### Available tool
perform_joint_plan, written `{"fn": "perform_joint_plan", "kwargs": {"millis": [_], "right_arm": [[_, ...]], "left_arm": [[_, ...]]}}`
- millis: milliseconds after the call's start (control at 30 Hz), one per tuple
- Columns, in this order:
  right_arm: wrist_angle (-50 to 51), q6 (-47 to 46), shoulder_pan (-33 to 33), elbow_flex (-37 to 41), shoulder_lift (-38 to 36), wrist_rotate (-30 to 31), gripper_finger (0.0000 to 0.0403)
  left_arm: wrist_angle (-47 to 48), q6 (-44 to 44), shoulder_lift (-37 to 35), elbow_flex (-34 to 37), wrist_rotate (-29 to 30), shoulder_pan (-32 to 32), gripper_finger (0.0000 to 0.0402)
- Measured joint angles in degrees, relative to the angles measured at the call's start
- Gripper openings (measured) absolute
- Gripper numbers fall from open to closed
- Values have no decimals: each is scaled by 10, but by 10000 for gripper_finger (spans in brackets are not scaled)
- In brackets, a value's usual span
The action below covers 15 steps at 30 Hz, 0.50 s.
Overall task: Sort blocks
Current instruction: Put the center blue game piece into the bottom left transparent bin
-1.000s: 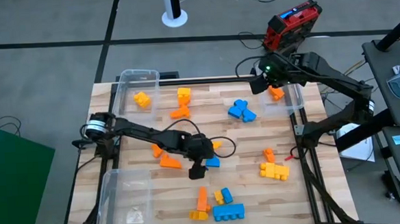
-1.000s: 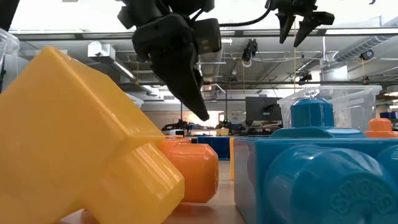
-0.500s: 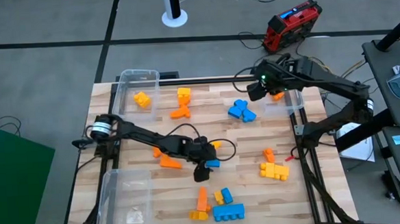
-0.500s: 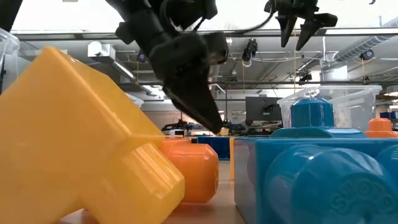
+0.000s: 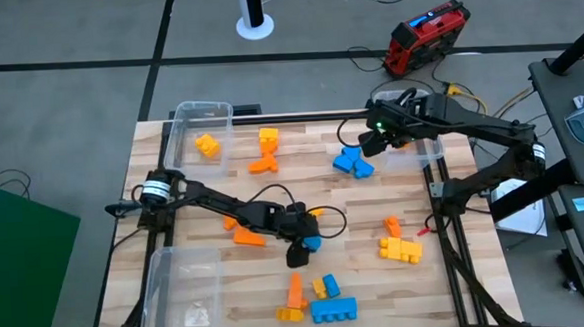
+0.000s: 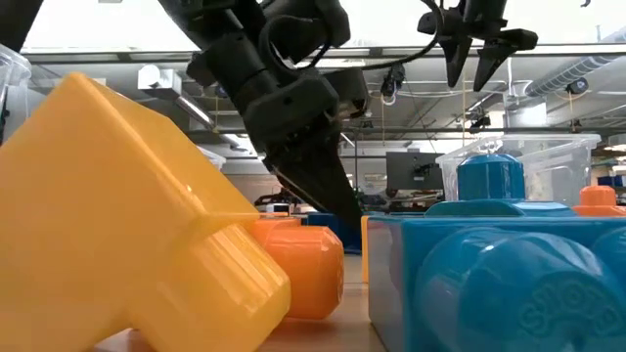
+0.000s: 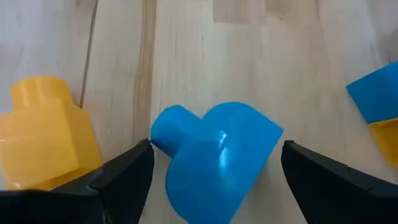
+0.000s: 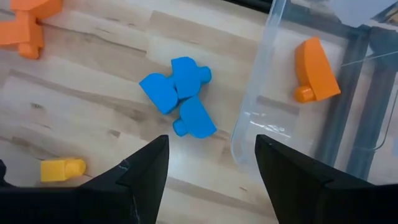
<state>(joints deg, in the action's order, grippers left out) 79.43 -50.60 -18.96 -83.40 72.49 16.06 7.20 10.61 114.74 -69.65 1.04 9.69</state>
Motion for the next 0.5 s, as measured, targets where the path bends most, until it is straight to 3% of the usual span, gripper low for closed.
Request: {"fn": "perform_joint_plan", "kwargs": {"millis": [500], "right_arm": [[-4, 5, 0, 0, 0, 2, 233]], "left_arm": [[0, -22, 7, 0, 9, 0, 318]]}}
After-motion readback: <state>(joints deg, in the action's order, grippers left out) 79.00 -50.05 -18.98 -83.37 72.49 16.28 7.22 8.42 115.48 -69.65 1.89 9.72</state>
